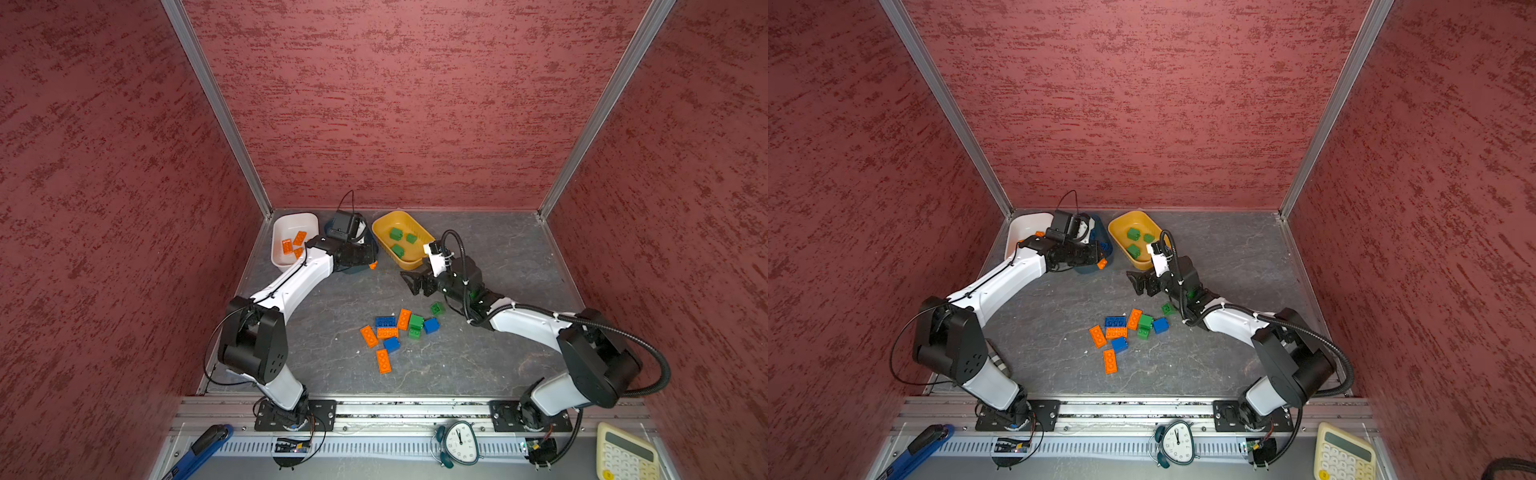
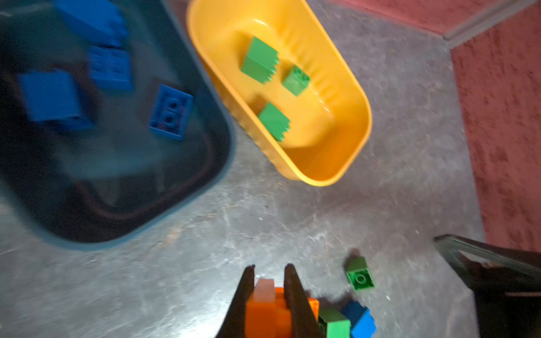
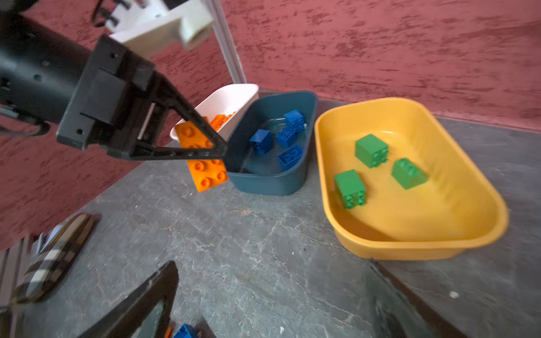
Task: Sort the legos into containers by color
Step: 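Close left gripper on orange brick and open right gripper to release it, then carry orange brick into white bin and open left gripper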
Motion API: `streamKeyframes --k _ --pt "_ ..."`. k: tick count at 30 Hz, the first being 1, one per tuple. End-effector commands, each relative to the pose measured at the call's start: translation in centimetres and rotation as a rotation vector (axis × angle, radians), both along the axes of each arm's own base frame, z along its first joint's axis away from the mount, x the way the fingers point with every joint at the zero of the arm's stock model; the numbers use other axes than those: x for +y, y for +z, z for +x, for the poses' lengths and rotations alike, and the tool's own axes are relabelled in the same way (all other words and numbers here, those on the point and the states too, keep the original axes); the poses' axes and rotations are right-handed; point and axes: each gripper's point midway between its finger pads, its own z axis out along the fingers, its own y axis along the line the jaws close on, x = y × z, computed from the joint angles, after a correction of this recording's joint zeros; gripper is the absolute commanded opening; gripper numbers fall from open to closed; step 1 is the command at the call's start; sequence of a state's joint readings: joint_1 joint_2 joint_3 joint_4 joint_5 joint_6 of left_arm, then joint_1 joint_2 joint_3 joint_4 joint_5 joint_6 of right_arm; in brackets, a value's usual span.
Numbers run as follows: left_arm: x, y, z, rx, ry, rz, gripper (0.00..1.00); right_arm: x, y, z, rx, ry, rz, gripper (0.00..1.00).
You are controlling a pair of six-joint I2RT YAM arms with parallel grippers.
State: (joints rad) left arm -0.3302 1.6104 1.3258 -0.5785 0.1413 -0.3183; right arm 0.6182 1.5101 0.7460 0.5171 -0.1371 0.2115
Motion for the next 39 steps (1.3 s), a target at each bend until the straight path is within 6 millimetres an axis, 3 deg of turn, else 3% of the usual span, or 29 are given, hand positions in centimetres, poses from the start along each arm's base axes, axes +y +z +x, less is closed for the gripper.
streamKeyframes --k 1,3,9,14,27,28,29,30,35,39 --pt "6.4 1.8 1.1 -0.078 0.234 0.169 0.0 -3.1 2.6 1.7 -0.059 -0.213 0.077 0.99" --pt "9.7 1.9 1.3 -0.091 0.348 0.236 0.0 -4.2 2.3 1.9 -0.062 -0.276 0.087 0.99" --pt "16.3 1.6 2.3 -0.122 0.533 0.289 0.0 -6.6 1.4 2.8 -0.023 -0.426 0.102 0.99" --pt "21.1 -0.5 3.1 -0.069 0.671 0.306 0.0 -8.1 3.4 1.7 -0.089 -0.456 0.185 0.99" --pt "26.6 -4.5 8.9 0.034 0.74 0.237 0.0 -8.8 3.7 0.6 -0.107 -0.449 0.199 0.99" --pt "26.8 -4.8 9.4 0.046 0.739 0.224 0.09 -8.9 3.6 0.6 -0.104 -0.452 0.195 0.99" --pt "26.8 -5.0 9.8 0.057 0.736 0.216 0.31 -8.9 3.4 0.7 -0.099 -0.455 0.188 0.99" --pt "26.8 -5.2 10.1 0.068 0.733 0.21 0.42 -9.0 3.3 0.7 -0.093 -0.459 0.182 0.99" --pt "25.1 -4.4 10.7 0.039 0.685 0.132 0.69 -9.2 2.7 0.3 -0.09 -0.452 0.194 0.99" --pt "23.5 -3.0 9.4 -0.004 0.677 0.118 0.85 -9.0 2.4 0.3 -0.081 -0.443 0.185 0.99"
